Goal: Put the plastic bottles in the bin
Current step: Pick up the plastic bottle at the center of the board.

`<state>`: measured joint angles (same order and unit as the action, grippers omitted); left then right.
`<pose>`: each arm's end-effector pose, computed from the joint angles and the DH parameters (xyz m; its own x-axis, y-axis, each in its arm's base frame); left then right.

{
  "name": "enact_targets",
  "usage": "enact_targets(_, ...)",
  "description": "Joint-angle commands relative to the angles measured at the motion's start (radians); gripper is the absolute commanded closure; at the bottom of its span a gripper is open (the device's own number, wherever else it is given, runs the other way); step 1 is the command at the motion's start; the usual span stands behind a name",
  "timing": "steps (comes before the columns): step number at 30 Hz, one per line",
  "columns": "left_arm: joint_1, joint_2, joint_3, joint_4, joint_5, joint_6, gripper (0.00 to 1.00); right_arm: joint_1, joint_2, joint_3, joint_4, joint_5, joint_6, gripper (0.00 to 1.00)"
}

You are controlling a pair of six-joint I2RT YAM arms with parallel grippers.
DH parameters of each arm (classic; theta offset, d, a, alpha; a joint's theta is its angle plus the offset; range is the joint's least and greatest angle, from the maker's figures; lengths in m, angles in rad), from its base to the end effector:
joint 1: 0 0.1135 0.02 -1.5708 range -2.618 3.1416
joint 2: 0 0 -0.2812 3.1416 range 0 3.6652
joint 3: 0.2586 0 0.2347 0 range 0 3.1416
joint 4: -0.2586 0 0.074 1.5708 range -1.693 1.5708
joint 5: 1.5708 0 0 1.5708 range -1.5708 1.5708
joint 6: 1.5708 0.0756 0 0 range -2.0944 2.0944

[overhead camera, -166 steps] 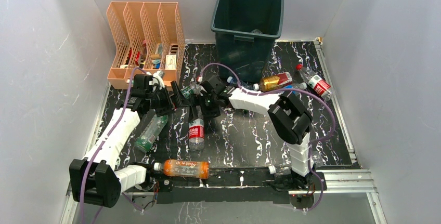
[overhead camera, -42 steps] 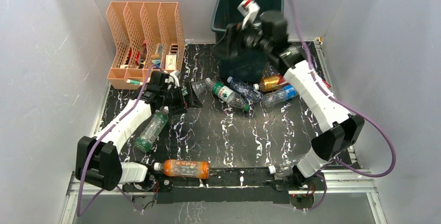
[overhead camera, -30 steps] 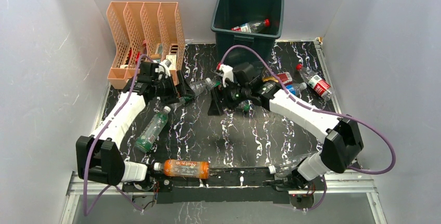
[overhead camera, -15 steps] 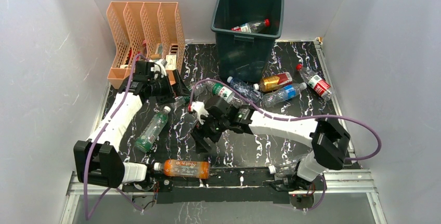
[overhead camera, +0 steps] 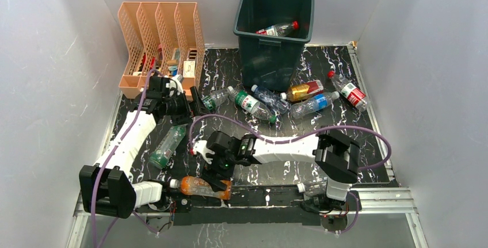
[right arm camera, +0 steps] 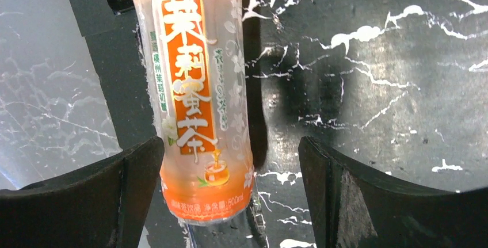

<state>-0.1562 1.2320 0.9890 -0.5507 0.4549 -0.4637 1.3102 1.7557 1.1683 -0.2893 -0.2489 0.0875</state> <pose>0.2524 -0.0734 0.2812 -0.8285 -0.2762 -0.4871 0.0822 0.8004 -0.5938 0.0820 0.3797 0.2009 -0.2827 -0.7313 -0.6207 -0.9560 0.1620 0.2445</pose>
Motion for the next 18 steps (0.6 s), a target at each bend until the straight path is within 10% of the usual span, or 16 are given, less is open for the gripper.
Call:
enact_targets(1, 0.007, -0.044, -0.020, -0.018, 0.018, 0.002, 0.02, 0.027, 0.033, 0.062, 0.013, 0.060, -0.048, 0.02)
enact_targets(18, 0.009, -0.061, -0.038, -0.015, 0.021, -0.001, 0.02, 0.084, 0.081, 0.056, 0.016, 0.074, -0.045, 0.02)
